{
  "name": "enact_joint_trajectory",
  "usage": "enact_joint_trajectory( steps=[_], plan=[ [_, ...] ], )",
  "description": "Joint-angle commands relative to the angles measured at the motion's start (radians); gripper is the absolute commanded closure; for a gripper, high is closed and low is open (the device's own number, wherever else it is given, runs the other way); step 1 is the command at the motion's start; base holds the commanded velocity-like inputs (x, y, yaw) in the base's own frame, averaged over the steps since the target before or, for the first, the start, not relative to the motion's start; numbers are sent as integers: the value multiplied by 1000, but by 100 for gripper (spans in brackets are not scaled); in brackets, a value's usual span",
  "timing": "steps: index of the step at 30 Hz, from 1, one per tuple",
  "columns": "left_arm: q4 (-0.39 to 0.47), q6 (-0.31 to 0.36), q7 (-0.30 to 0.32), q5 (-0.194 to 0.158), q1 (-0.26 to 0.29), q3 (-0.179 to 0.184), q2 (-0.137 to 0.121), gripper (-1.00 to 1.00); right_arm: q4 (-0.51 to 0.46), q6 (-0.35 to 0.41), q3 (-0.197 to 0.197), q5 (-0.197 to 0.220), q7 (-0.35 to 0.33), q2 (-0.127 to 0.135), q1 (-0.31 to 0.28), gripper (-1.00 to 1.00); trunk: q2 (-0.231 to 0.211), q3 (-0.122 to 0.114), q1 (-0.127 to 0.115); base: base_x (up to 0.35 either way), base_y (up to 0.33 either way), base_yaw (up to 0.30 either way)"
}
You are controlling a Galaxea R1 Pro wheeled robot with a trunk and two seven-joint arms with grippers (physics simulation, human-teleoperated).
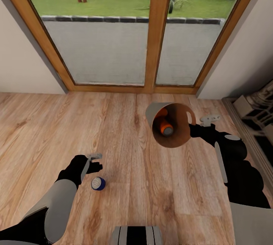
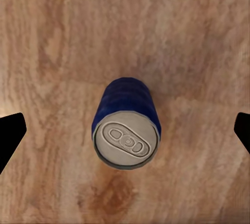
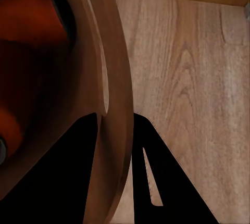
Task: Put the three can of soda from the living room inside the tash can in the kitchen.
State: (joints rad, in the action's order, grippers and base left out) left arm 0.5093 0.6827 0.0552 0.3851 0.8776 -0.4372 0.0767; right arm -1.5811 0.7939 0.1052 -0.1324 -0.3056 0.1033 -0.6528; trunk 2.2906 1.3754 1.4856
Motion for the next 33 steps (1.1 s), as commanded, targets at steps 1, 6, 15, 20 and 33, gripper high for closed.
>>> enact_joint_trajectory(
  steps=[1,6,15,20,33],
  plan=[
    [0,0,0,0,0,0,0,-100,-2,1,-1,16,-4,-1,-1,100,7,5,4,0,0,0],
    [0,0,0,0,1,-1,0,-100,-2,1,-2,16,-4,-3,0,100,42,28,23,0,0,0],
    [0,0,0,0,0,0,4,-100,-2,1,-2,16,-4,-3,1,100,56,48,31,0,0,0],
    [0,0,0,0,0,0,7,-100,-2,1,-1,15,-4,-3,1,100,56,50,31,0,0,0],
    [0,-1,0,0,0,0,8,-100,-2,1,-1,14,-4,-7,4,100,56,52,31,0,0,0]
  ],
)
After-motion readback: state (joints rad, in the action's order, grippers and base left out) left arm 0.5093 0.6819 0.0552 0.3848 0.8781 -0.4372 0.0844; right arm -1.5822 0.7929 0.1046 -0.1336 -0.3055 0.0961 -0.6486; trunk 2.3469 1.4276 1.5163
